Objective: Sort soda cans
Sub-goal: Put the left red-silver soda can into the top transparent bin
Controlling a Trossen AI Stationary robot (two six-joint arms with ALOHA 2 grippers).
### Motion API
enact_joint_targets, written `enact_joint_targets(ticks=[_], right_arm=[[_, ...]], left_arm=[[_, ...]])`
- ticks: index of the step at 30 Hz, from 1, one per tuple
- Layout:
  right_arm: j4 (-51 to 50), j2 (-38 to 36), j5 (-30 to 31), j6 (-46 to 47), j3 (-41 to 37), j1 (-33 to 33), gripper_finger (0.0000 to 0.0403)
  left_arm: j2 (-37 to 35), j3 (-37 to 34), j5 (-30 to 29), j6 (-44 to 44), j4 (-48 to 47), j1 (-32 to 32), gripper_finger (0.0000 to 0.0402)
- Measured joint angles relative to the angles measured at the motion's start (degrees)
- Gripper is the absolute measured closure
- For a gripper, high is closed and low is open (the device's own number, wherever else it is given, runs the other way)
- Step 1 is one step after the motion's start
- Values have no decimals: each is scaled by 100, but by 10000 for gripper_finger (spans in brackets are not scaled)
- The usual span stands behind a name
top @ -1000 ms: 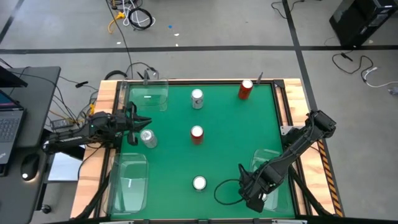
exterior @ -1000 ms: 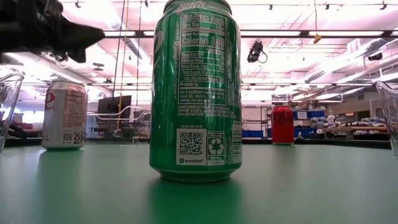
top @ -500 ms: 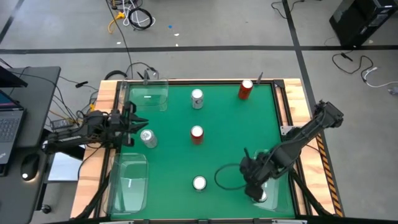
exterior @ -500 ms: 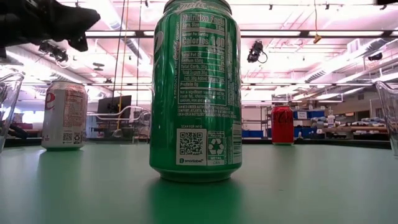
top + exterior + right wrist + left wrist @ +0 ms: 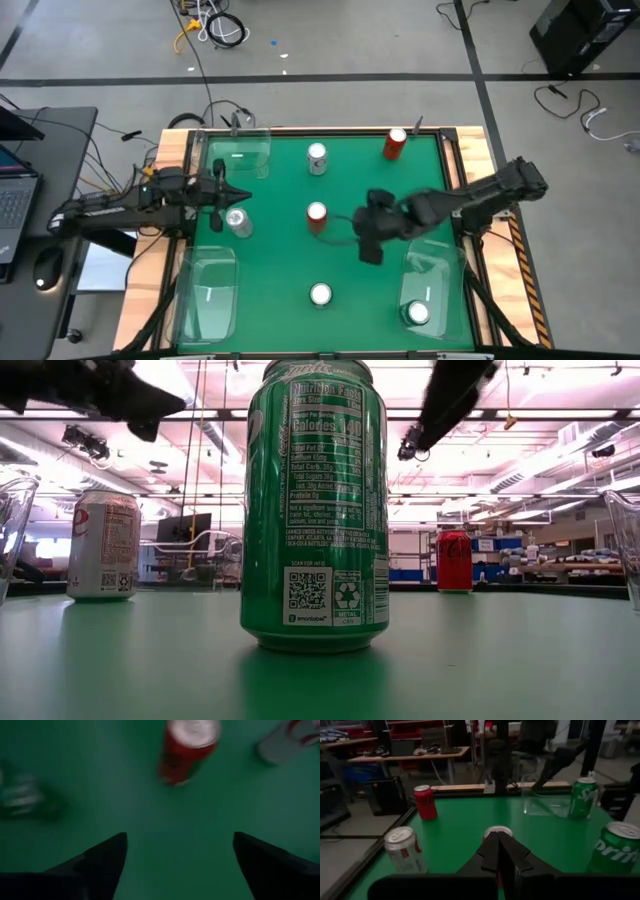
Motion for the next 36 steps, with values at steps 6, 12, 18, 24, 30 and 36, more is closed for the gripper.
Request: enact_joint_targets(ticks=[6,12,18,24,30,36], right_arm=[[970,200,-703,-1429,-437,-920,216],[2331,-253,-1402,-1628,-1470,-1433,381],[4901,-303,-2042,-1821,-2638,-1564,363],[5571,-283,-2012,-1808,-2817,-1593,323],[5628,-283,-2012,-1944,-2817,-1593,299],[5620,-283,-2012,-2160,-2817,-1591,291]], left_arm=[[925,306,-112,60,-69,7,400],[1321,427,-110,202,70,9,400],[1339,650,-94,15,-429,9,401],[1761,1980,-3,-393,-2726,-4,401],[2709,3321,174,-1765,-4822,-7,397],[3480,3557,738,-2895,-5501,-12,334]])
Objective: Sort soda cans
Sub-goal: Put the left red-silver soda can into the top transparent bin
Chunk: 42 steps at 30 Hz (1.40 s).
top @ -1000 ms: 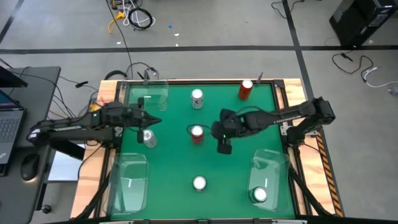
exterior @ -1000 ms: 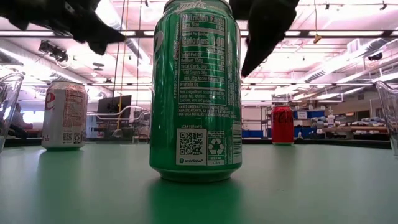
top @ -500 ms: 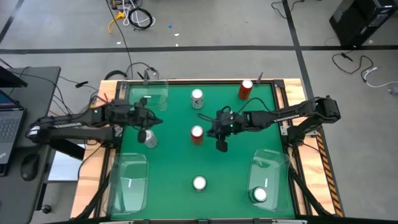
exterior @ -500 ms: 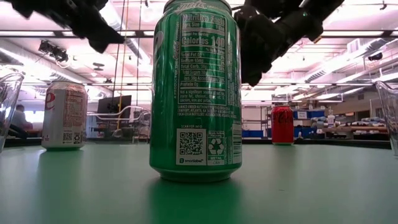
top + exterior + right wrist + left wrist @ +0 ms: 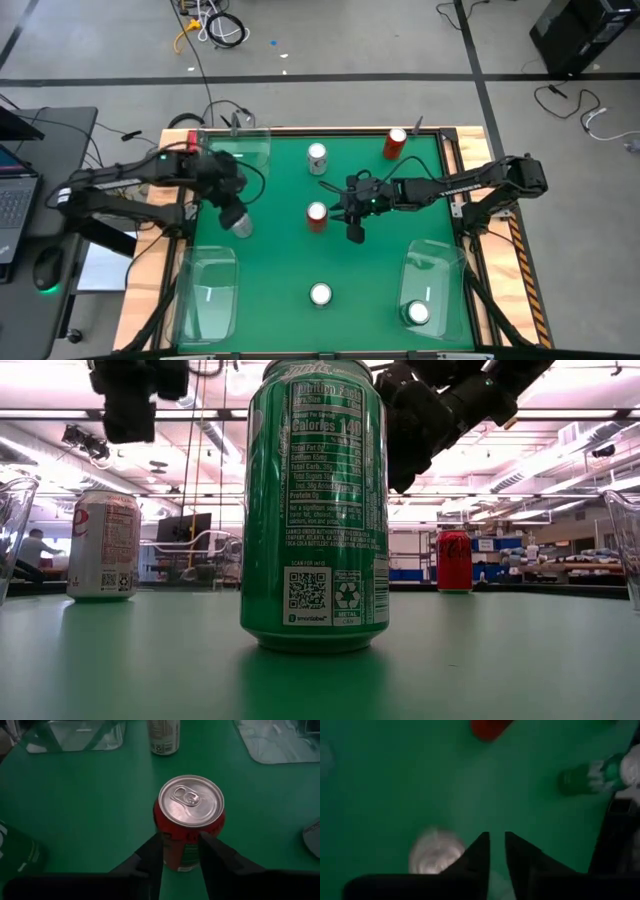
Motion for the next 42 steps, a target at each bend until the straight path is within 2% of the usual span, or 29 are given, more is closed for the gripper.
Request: enact_joint_targets(ticks=[5,10,17,21,31,42], right_arm=[[-29,0,-145,-90,0,0,291],[-129,2,-161,-163,2,0,290],[-225,4,-164,-163,2,0,290],[-225,4,-166,-163,2,0,290],[-241,4,-181,-163,4,0,291],[-258,4,-181,-163,4,0,291]], left_arm=[[525,-2,6,-206,-547,-98,259],[892,-2,-118,-357,-599,-253,195],[1198,-4,-356,-669,-1237,-409,123],[1234,-7,-438,-672,-1245,-497,92],[1231,-4,-737,-721,-1258,-515,55],[1231,-4,-900,-801,-1354,-513,48]])
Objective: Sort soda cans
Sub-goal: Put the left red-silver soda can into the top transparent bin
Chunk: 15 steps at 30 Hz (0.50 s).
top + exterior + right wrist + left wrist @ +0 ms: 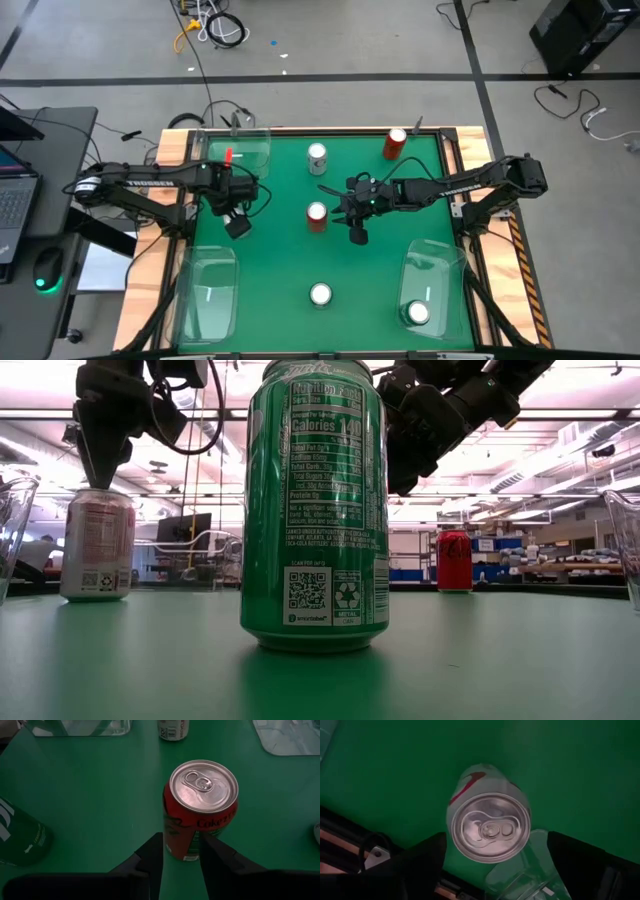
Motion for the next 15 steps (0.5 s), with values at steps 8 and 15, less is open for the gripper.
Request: enact_joint_targets(ticks=[8,15], right_arm=[[-2,0,0,0,0,0,292],[-15,0,-18,2,0,0,292]], left_arm=[[-2,0,33,0,4,0,48],[-4,-142,5,7,68,0,48]])
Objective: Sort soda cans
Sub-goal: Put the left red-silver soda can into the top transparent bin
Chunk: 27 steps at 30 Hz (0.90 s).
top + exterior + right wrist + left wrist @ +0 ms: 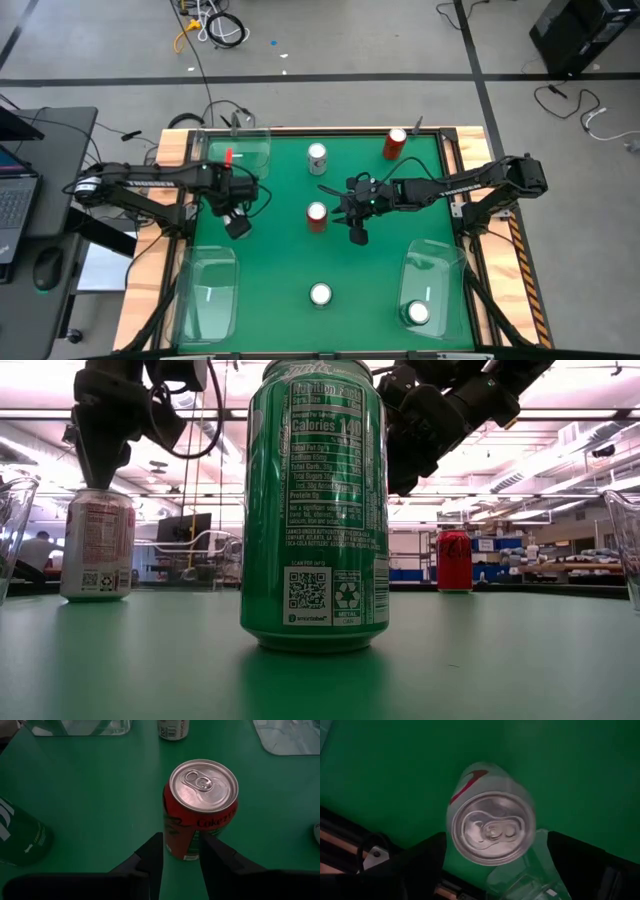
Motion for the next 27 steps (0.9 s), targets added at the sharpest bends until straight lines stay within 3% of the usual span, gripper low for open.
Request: enact_joint_targets(ticks=[16,19,23,27], right_arm=[[-4,0,-113,-2,0,1,292],[-4,0,-113,-4,0,2,292],[-4,0,-113,-33,0,2,292],[-4,2,-113,-44,0,2,292]], left_arm=[[0,-705,-177,-24,855,7,42],[2,-842,-185,-15,851,7,55],[1,-815,-261,-4,820,10,103],[7,-532,-341,-4,816,186,107]])
